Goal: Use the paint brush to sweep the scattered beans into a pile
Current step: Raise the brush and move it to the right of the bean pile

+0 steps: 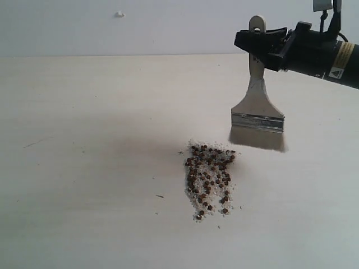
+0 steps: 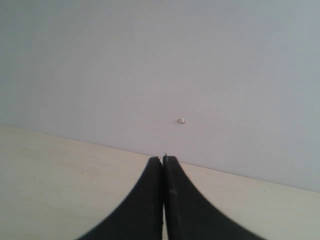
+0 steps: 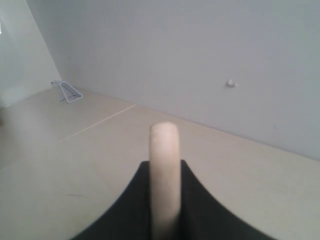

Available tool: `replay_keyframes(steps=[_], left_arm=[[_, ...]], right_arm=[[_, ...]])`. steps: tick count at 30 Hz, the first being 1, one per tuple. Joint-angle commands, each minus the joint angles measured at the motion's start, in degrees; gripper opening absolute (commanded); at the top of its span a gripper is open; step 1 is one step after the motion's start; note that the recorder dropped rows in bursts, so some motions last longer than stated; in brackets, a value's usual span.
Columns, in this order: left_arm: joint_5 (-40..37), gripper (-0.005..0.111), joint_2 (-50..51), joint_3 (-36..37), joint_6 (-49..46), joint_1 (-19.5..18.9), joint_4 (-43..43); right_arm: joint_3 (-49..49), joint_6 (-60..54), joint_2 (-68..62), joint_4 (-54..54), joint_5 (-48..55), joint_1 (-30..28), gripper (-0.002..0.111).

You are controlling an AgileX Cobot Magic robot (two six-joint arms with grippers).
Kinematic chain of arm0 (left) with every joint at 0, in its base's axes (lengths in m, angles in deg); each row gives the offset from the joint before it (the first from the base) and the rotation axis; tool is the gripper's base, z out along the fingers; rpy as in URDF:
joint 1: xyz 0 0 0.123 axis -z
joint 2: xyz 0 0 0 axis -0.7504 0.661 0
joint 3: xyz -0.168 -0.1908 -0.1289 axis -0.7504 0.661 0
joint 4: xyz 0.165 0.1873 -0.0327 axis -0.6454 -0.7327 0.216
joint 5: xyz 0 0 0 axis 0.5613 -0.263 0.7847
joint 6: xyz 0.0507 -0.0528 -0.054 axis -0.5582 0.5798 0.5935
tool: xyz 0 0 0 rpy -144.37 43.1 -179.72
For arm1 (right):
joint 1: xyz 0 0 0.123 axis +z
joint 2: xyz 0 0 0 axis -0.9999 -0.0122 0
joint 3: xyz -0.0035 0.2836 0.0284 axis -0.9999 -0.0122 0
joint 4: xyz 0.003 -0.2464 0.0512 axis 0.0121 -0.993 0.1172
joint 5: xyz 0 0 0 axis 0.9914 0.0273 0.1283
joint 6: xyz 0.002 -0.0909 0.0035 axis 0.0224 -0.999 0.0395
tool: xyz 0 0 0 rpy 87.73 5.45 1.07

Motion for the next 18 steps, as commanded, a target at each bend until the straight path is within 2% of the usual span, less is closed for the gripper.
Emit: replay_keyframes(steps=[1,10,18], left_arm=[[0.1,0.000,-0.3,0.2,0.0,-0.1,0.4],[0.1,0.000,-0.3,0.2,0.0,-0.1,0.4],[0.1,0.000,-0.3,0.2,0.0,-0.1,0.4]], right_arm=[[-2.8,-2.9,4.7,0.8,-0.3,-0.1,0.000],[-3.9,-0.4,9.3,-4.7,-0.3,1.5,0.000],[-9.0,-4.3,14.1,-4.9,-0.3,2.9,0.000]])
